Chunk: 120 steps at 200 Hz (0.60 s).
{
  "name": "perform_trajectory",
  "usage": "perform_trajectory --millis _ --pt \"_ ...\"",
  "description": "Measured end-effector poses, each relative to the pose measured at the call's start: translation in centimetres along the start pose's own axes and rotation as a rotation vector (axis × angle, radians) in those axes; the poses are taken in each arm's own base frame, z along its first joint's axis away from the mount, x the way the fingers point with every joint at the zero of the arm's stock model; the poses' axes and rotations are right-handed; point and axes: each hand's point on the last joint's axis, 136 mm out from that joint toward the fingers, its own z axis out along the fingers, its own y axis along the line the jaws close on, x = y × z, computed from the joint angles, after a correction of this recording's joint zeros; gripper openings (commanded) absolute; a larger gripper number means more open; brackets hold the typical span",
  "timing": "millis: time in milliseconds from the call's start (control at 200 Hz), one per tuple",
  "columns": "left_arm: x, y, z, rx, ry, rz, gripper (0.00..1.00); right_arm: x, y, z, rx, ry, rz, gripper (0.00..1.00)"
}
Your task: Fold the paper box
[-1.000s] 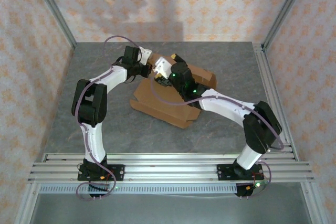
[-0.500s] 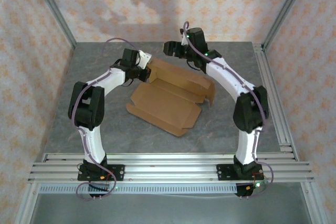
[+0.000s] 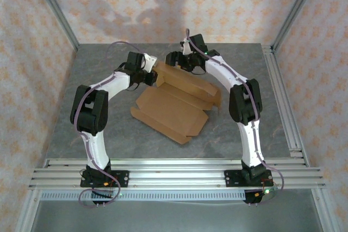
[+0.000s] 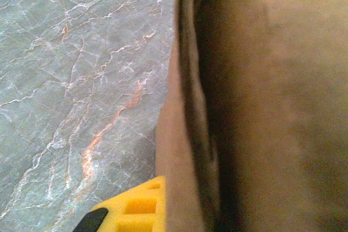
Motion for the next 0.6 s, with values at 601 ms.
perform_trajectory --millis 601 --pt "1.4 -1.3 -0.6 -0.085 -0.059 -0.022 0.26 2.4 0.9 0.5 -0.07 0.08 0.005 0.69"
